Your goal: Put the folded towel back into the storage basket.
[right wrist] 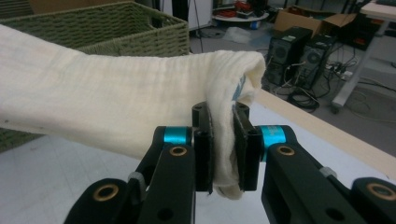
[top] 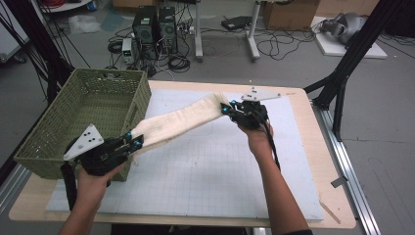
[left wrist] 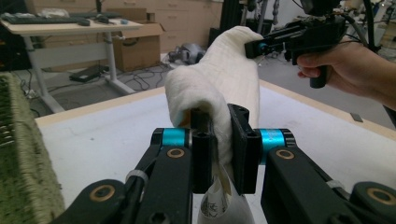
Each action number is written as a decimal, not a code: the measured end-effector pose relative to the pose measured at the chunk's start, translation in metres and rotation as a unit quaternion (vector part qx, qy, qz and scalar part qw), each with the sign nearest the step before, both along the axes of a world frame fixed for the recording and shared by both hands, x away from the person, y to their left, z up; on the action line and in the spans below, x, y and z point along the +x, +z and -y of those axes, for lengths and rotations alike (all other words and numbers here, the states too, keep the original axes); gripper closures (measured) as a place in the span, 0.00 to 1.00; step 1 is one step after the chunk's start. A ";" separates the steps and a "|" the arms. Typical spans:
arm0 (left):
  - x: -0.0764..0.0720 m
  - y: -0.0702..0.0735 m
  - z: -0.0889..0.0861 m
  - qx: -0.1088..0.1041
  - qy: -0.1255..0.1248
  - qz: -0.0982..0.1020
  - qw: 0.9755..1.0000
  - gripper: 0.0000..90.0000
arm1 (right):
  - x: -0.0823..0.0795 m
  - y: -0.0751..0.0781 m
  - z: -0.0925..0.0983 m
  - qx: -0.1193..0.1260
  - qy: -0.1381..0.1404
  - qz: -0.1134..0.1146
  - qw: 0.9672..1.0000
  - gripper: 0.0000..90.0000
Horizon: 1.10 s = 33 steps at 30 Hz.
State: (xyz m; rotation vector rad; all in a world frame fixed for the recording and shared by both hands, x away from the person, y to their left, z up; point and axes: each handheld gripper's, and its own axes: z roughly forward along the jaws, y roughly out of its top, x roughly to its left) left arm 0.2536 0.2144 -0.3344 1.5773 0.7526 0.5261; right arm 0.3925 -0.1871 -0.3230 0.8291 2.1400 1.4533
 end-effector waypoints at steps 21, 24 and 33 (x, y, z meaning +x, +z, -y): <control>-0.013 0.009 -0.059 -0.029 0.076 0.014 0.997 0.89 | 0.062 0.041 -0.119 -0.002 0.036 0.003 0.999 0.90; -0.015 0.010 -0.065 -0.038 0.084 0.017 0.996 0.89 | 0.067 0.044 -0.129 -0.001 0.037 0.008 0.999 0.90; -0.020 0.013 -0.081 -0.041 0.111 0.027 0.993 0.89 | 0.088 0.066 -0.182 0.001 0.050 0.016 0.999 0.90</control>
